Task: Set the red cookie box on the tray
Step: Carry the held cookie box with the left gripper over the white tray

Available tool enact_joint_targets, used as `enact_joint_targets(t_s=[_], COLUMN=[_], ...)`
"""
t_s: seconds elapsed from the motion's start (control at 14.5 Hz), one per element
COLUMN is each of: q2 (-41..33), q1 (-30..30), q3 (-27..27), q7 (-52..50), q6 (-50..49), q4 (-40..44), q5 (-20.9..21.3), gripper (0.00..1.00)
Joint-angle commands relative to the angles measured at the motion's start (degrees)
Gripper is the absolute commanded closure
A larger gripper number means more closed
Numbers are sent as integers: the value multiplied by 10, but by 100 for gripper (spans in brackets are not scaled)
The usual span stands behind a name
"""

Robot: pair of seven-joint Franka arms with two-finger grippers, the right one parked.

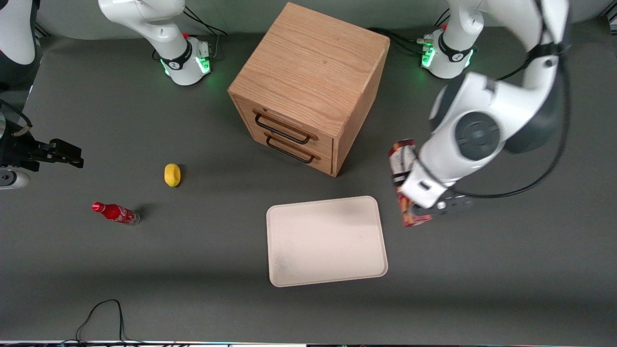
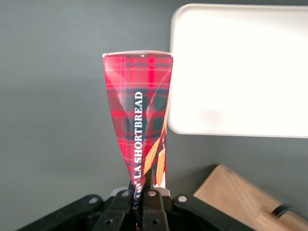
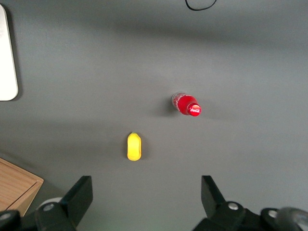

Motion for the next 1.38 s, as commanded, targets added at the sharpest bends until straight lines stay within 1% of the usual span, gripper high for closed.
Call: enact_joint_targets(t_s=[0.0,0.07,0.28,0.69,1.31], q2=[107,129,173,226,248], q1=[-9,-9,-9,-7,-6], q3=[3,2,3,6,7], q7=[-26,-26,-26,-23,-20], q6=[21,43,112,187,218], q4=[129,145,153,153,150], q5=[-8,-8,-7,-3,-1], gripper=[100,100,100,100,100])
